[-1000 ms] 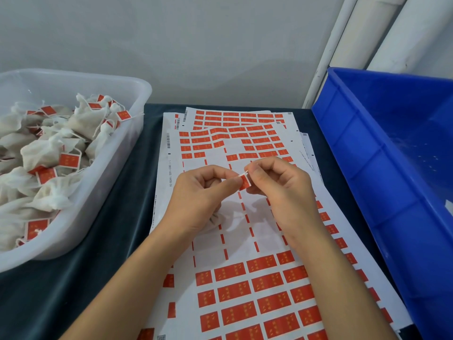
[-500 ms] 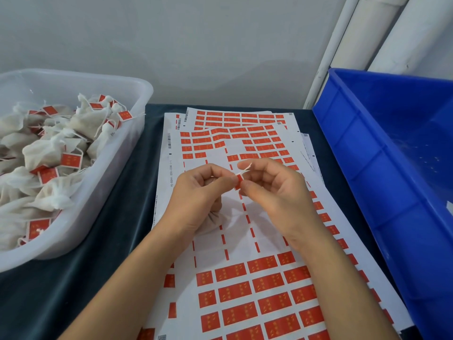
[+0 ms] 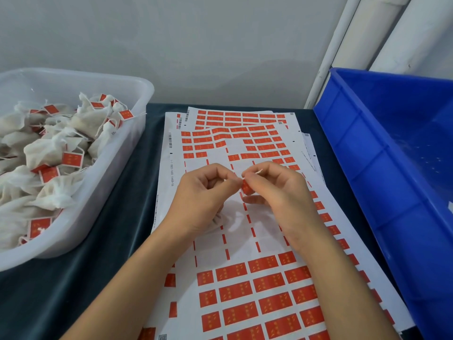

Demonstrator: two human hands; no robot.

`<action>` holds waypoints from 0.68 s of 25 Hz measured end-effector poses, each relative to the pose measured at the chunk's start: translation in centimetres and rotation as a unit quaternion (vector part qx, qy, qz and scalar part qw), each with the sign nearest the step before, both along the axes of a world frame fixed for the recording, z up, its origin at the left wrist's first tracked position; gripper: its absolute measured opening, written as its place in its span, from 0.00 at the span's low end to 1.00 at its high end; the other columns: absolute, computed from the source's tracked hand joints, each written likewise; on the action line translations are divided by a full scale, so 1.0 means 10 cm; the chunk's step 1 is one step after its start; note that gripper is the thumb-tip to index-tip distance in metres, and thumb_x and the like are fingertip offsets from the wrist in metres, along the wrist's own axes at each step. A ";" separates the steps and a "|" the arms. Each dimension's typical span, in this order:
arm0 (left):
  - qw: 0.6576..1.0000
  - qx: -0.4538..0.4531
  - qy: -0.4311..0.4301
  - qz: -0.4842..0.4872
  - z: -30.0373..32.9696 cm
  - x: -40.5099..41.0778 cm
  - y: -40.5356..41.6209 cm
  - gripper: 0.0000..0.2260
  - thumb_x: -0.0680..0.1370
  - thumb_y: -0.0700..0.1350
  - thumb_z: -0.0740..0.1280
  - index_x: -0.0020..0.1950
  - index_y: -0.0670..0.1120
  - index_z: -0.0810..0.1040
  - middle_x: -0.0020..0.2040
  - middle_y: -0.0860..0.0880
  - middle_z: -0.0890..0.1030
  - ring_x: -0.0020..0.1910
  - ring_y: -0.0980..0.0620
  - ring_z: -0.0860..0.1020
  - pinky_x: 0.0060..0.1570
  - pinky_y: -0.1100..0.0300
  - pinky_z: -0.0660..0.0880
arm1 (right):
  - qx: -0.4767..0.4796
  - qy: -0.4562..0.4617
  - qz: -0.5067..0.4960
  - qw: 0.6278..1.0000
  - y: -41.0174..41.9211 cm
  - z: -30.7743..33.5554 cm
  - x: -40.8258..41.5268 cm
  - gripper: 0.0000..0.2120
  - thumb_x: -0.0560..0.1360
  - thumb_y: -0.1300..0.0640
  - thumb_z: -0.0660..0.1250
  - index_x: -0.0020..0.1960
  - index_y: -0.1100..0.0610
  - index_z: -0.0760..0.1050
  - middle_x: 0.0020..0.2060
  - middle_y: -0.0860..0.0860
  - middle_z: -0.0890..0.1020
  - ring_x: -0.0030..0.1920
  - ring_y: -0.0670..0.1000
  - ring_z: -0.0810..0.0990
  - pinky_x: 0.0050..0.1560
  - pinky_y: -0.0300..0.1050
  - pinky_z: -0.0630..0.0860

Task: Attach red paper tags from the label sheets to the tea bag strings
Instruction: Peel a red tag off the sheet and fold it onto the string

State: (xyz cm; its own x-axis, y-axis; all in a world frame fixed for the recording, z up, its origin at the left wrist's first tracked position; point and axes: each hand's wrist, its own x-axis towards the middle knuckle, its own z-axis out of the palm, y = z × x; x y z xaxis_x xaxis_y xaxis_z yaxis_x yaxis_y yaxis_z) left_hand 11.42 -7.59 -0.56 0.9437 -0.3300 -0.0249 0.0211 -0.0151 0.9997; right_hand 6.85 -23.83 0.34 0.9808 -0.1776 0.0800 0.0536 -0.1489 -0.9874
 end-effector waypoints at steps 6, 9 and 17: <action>1.000 0.009 0.001 0.013 -0.02 0.02 -0.01 0.06 0.80 0.44 0.72 0.44 0.47 0.86 0.28 0.48 0.73 0.22 0.55 0.67 0.25 0.66 0.68 | -0.042 -0.001 -0.002 0.999 0.00 -0.03 0.02 0.05 0.82 0.54 0.69 0.50 0.47 0.83 0.42 0.45 0.87 0.46 0.47 0.86 0.47 0.38 0.83; 1.000 0.015 -0.005 0.020 -0.03 0.02 0.00 0.06 0.80 0.44 0.72 0.44 0.47 0.86 0.28 0.48 0.73 0.22 0.56 0.68 0.25 0.66 0.68 | -0.030 0.004 0.002 1.000 0.01 -0.05 0.02 0.05 0.82 0.54 0.69 0.50 0.48 0.83 0.42 0.45 0.87 0.46 0.46 0.86 0.45 0.37 0.83; 0.999 0.031 0.002 0.018 0.00 0.01 -0.02 0.07 0.81 0.42 0.69 0.44 0.45 0.84 0.27 0.56 0.75 0.23 0.58 0.69 0.26 0.65 0.68 | -0.059 0.009 0.014 0.998 0.02 -0.05 0.01 0.05 0.83 0.53 0.67 0.52 0.48 0.82 0.42 0.43 0.86 0.45 0.45 0.86 0.46 0.35 0.82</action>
State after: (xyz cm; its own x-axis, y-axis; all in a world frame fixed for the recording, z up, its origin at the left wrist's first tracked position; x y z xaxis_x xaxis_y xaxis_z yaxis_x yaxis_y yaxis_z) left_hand 11.56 -7.74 -0.59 0.9546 -0.2941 -0.0486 0.0272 -0.0763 0.9967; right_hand 6.94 -23.67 -0.17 0.9866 -0.1410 0.0817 0.0423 -0.2622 -0.9641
